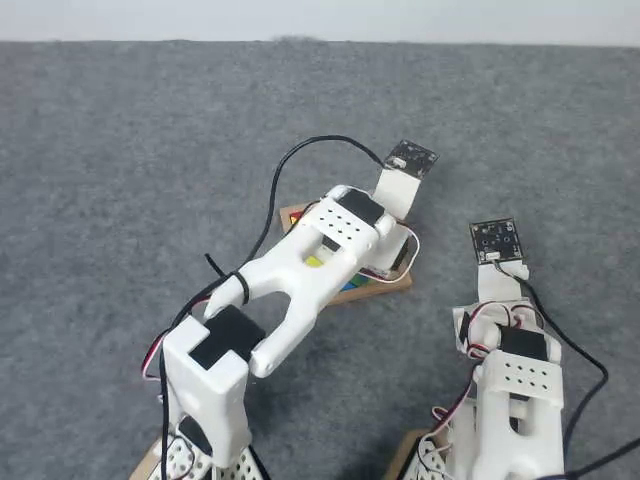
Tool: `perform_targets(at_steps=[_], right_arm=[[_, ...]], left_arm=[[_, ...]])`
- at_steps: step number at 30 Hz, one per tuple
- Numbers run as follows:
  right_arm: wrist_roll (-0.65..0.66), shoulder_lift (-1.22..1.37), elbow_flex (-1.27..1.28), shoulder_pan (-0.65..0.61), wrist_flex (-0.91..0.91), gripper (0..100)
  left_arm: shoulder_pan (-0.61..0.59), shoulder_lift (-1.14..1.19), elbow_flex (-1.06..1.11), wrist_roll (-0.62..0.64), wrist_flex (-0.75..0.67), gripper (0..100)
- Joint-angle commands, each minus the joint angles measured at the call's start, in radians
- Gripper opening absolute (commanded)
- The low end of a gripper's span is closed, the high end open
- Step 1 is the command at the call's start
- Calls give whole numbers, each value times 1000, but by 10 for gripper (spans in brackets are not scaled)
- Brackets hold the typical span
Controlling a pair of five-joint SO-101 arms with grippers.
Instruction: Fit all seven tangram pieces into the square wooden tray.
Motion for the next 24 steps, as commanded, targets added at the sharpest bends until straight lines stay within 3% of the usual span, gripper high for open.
perform_targets(at_steps=[1, 7, 16, 24], right_arm=[[-8, -31, -12, -4, -19, 16], [-8, -31, -12, -4, -21, 16], [-6, -31, -11, -4, -21, 16], [-6, -31, -11, -4, -21, 16]], left_arm=[[5, -9, -42, 17, -20, 88], [9, -20, -42, 15, -8, 89], [121, -20, -110, 11, 63, 90], [92, -9, -107, -21, 38, 89]])
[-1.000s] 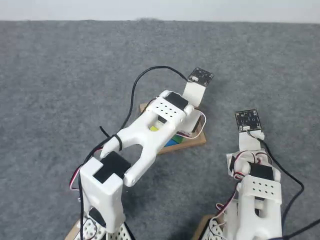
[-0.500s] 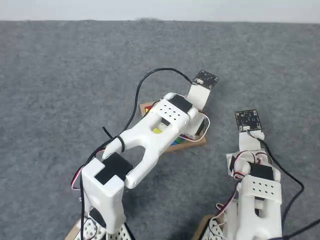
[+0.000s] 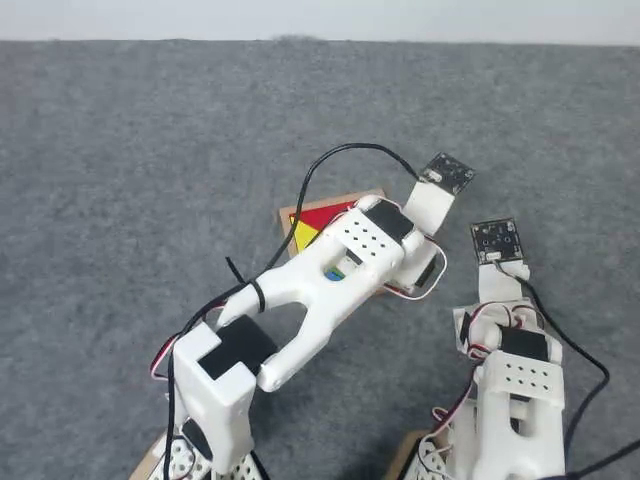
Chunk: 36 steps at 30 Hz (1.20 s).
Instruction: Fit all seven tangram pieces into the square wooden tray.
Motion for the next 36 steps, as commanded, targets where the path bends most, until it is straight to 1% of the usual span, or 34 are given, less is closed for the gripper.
perform_targets(at_steps=[1, 8, 14, 21, 28, 36], right_arm=[[-6, -31, -11, -4, -21, 16], [-8, -31, -11, -4, -22, 16], [-8, -31, -11, -4, -22, 16], [-6, -31, -11, -4, -22, 16], [-6, -31, -11, -4, -22, 16], [-6, -31, -11, -4, -22, 16]], left_arm=[[-28, -11, -44, -21, -21, 89], [-63, -8, -42, -25, -43, 89], [-55, 49, -54, -46, -44, 88], [-55, 15, -71, -48, -44, 88], [-63, 94, -77, -52, -66, 87], [-64, 29, -76, -52, -46, 87]])
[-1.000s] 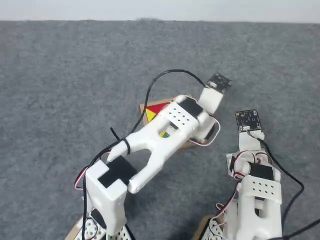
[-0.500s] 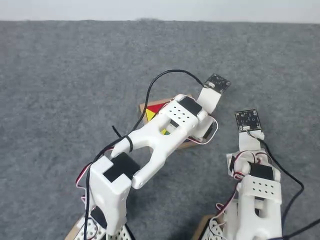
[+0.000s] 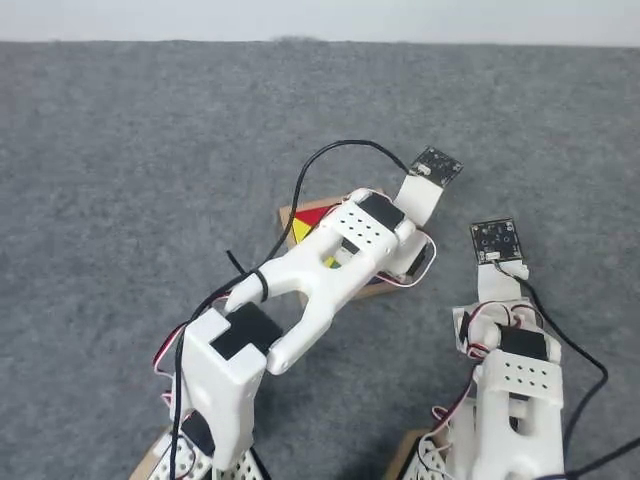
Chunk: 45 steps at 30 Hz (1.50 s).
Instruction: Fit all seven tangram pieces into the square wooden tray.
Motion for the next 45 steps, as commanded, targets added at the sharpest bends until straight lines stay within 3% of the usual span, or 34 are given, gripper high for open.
perform_targets(at_steps=[1, 13, 24, 31, 39, 45], right_arm=[[-6, -31, -11, -4, -22, 16], [-11, -31, -17, 2, -22, 16], [-11, -31, -15, -2, -22, 16], [-11, -31, -15, -2, -22, 16], [-11, -31, -18, 2, -13, 13], [-11, -82, -20, 2, 21, 12]], left_arm=[[-8, -86, -36, -14, 2, 87], [-2, -28, -36, -15, -103, 87], [-89, 5, -31, -63, -28, 87], [-84, -28, -38, -101, -11, 86], [-186, -382, 19, -69, 49, 86], [-301, -904, 407, -161, -84, 86]])
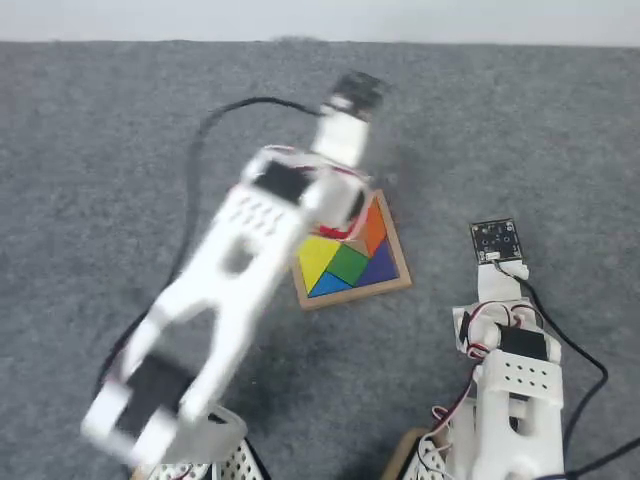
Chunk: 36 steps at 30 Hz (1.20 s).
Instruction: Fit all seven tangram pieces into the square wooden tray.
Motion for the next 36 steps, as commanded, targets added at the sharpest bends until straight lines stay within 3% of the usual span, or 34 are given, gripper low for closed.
perform_targets(at_steps=[1, 6, 16, 26, 31, 36], right_arm=[[-11, -107, -20, -2, 41, 12], [-12, -340, -9, -4, 156, 7], [-3, -858, 144, -4, 344, 8], [-2, -852, 235, 2, 318, 9], [-3, -852, 288, 4, 246, 9], [-3, -852, 288, 4, 266, 8]], left_arm=[[-81, -479, 315, -94, -120, 86], [-224, -795, 653, -190, -186, 86], [-446, -1227, 1087, -308, -269, 86], [-552, -1645, 1527, -311, -414, 87], [-551, -1780, 1514, -311, -284, 88], [-555, -1751, 1515, -318, -189, 89]])
